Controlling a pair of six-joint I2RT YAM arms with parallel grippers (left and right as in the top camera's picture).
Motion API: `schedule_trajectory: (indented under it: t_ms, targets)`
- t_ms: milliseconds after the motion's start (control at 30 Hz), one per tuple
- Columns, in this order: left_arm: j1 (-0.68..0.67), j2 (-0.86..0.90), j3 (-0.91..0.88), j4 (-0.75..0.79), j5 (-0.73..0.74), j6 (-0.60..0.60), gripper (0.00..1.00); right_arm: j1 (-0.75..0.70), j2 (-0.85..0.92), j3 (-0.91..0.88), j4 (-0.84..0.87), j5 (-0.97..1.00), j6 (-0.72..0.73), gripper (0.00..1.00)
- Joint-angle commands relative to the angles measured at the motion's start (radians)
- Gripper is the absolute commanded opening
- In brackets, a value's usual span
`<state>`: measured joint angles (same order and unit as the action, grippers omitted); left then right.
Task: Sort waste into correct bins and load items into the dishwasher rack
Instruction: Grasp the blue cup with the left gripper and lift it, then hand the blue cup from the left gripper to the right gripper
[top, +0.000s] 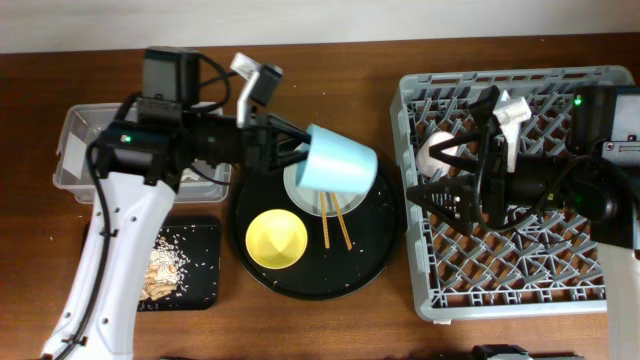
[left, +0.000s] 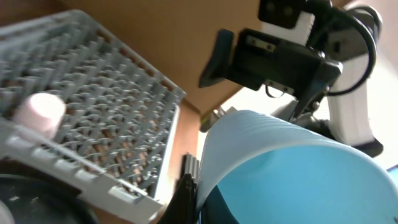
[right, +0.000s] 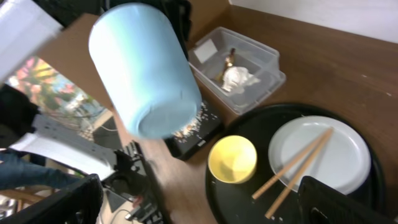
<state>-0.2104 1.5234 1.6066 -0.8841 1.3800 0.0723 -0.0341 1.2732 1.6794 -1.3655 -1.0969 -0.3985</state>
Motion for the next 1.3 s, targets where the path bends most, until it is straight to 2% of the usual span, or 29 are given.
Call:
schedule_trajectory:
  t_ms: [0,133,233,567,733,900,967,1100,1267]
  targets:
    - [-0.06,0.004,0.006,0.048,0.045,0.023,0.0,0.0,-0.002,0.008,-0.026,-0.098,-0.06,0.98]
    - [-0.09,0.004,0.006,0.092,0.045,-0.015,0.0,0.104,-0.002,0.008,-0.034,-0.13,-0.113,0.99]
    - [-0.09,0.004,0.006,0.091,0.045,-0.016,0.0,0.187,0.008,0.008,-0.008,-0.082,-0.129,0.98]
    - [-0.11,0.004,0.006,0.092,0.097,-0.015,0.0,0.2,0.08,0.008,0.006,-0.126,-0.129,0.99]
    - [-0.114,0.004,0.006,0.092,0.09,-0.014,0.0,0.222,0.081,0.008,0.031,-0.133,-0.129,0.96]
    - [-0.114,0.004,0.006,0.092,0.09,-0.015,0.0,0.23,0.081,0.008,0.046,-0.134,-0.129,0.77]
    - [-0.114,0.004,0.006,0.092,0.09,-0.015,0.0,0.23,0.081,0.008,0.047,-0.134,-0.129,0.75]
    - [-0.114,0.004,0.006,0.091,0.09,-0.015,0.0,0.23,0.081,0.008,0.057,-0.134,-0.129,0.57]
    - [-0.114,0.004,0.006,0.071,0.089,-0.015,0.01,0.23,0.08,0.008,0.084,-0.134,-0.125,0.52]
